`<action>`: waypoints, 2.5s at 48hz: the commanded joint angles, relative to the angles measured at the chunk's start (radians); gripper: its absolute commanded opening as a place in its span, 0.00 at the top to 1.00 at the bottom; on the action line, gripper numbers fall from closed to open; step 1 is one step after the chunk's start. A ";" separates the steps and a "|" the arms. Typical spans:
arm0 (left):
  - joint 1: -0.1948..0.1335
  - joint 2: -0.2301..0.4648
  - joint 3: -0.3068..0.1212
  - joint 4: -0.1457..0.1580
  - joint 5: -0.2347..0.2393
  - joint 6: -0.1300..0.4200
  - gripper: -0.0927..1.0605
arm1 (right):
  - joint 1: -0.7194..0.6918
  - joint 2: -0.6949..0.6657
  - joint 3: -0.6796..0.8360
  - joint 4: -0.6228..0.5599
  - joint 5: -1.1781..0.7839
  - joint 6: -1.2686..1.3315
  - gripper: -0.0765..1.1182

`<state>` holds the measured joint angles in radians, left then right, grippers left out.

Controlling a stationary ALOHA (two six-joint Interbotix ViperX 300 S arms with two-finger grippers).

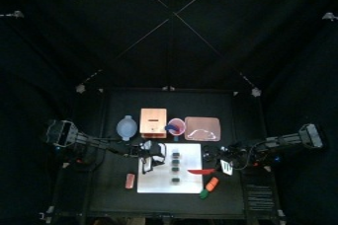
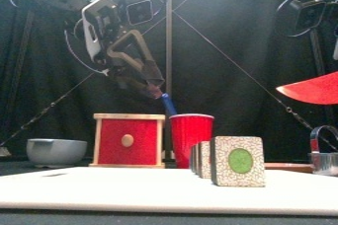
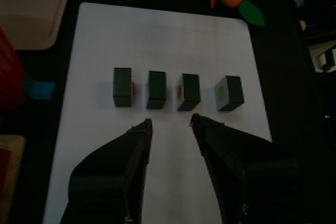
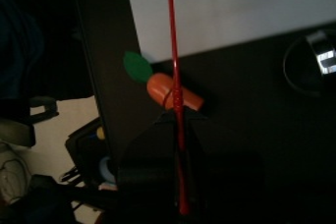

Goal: Place sushi on board then cut the sushi with the knife then place the pieces on the plate
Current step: Place the 4 sushi pieces on the plate

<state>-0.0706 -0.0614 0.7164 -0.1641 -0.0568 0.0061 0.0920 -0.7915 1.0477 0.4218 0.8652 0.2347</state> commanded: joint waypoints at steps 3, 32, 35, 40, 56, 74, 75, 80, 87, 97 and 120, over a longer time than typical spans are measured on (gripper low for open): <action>0.029 -0.006 -0.008 0.014 -0.023 0.000 0.25 | -0.003 0.006 0.032 0.003 0.011 0.002 0.68; 0.087 -0.002 -0.002 0.012 -0.040 -0.002 0.26 | -0.097 -0.025 0.069 -0.094 0.075 -0.002 0.33; 0.091 -0.002 0.002 0.012 -0.040 -0.005 0.26 | -0.100 -0.034 0.041 -0.123 0.091 -0.006 0.33; 0.092 -0.002 0.008 0.009 -0.044 -0.005 0.26 | -0.101 -0.038 -0.009 -0.207 0.052 -0.009 0.33; 0.098 -0.003 0.057 0.011 -0.107 -0.002 0.26 | -0.121 0.120 -0.032 -0.508 -0.537 0.012 0.32; 0.137 -0.005 0.081 0.020 -0.112 0.002 0.26 | -0.152 0.437 -0.130 -0.563 -0.798 0.015 0.32; 0.137 -0.005 0.081 0.023 -0.112 0.002 0.26 | -0.150 0.457 -0.141 -0.565 -0.798 0.017 0.32; 0.138 -0.003 0.089 0.035 -0.110 0.002 0.26 | -0.150 0.549 -0.196 -0.569 -0.798 0.018 0.32; 0.138 -0.005 0.103 0.038 -0.110 0.000 0.26 | -0.149 0.647 -0.255 -0.569 -0.798 0.018 0.33; 0.138 -0.005 0.117 0.038 -0.109 0.000 0.26 | -0.137 0.727 -0.307 -0.566 -0.796 0.020 0.33; 0.138 -0.006 0.124 0.040 -0.109 0.002 0.26 | -0.100 0.785 -0.351 -0.538 -0.752 0.021 0.32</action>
<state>0.0629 -0.0583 0.8529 -0.1273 -0.1626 0.0061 -0.0077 0.0046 0.7194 -0.1181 0.1135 0.2546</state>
